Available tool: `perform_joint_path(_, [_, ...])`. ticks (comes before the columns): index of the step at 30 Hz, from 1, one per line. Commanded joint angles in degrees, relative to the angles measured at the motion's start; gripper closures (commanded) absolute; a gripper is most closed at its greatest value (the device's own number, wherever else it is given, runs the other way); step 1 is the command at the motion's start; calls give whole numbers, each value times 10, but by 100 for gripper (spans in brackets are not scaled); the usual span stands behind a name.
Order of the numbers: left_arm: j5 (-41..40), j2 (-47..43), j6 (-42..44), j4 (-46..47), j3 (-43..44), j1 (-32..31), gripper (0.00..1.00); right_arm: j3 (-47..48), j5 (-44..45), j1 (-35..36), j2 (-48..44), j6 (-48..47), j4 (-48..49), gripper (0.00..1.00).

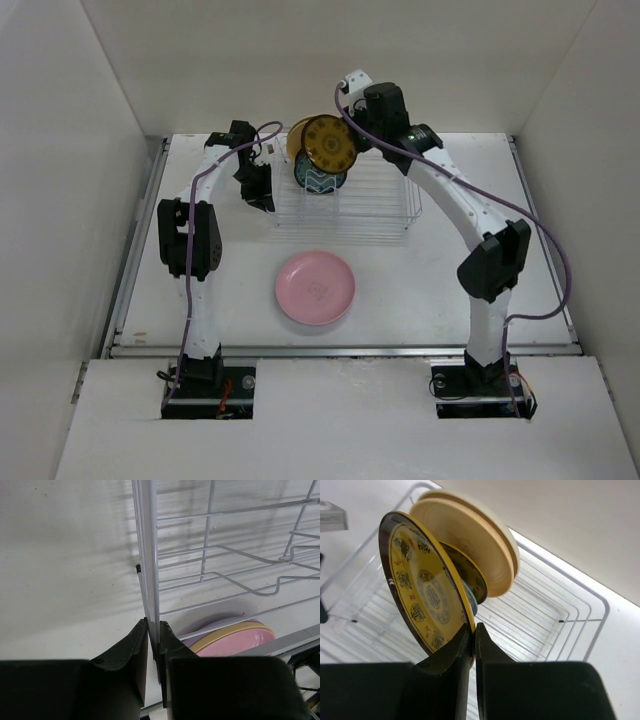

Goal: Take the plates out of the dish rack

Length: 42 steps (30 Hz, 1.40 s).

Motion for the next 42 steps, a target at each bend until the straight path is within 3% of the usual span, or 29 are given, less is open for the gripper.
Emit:
perform_joint_path(1, [44, 12, -39, 5, -13, -3, 100, -20, 8, 7, -54, 28, -48, 100])
perform_joint_path(4, [44, 12, -39, 5, -8, -3, 100, -73, 0, 7, -124, 76, -81, 100])
perform_joint_path(8, [32, 17, -33, -6, 5, -3, 100, -248, -78, 0, -233, 149, -81, 100])
perform_joint_path(13, [27, 17, -27, -14, 22, -3, 100, -392, -120, -13, -337, 229, -143, 100])
perform_joint_path(19, [27, 17, -22, -14, 22, -3, 100, -565, -198, -72, -462, 323, -158, 100])
perform_joint_path(24, [27, 17, -16, -14, 28, -3, 100, -682, -199, -107, -498, 391, -148, 100])
perform_joint_path(34, [21, 17, -11, -19, 28, -9, 100, -688, -97, -128, -395, 466, -123, 100])
perform_joint_path(36, [21, 17, -11, -19, 22, -9, 100, -688, -69, -133, -388, 477, -141, 93])
perform_joint_path(38, [21, 17, -11, -19, 22, -9, 100, -688, -63, -138, -388, 488, -141, 77])
perform_joint_path(42, [21, 17, -11, -25, 29, -9, 100, -681, -50, -138, -382, 501, -141, 63])
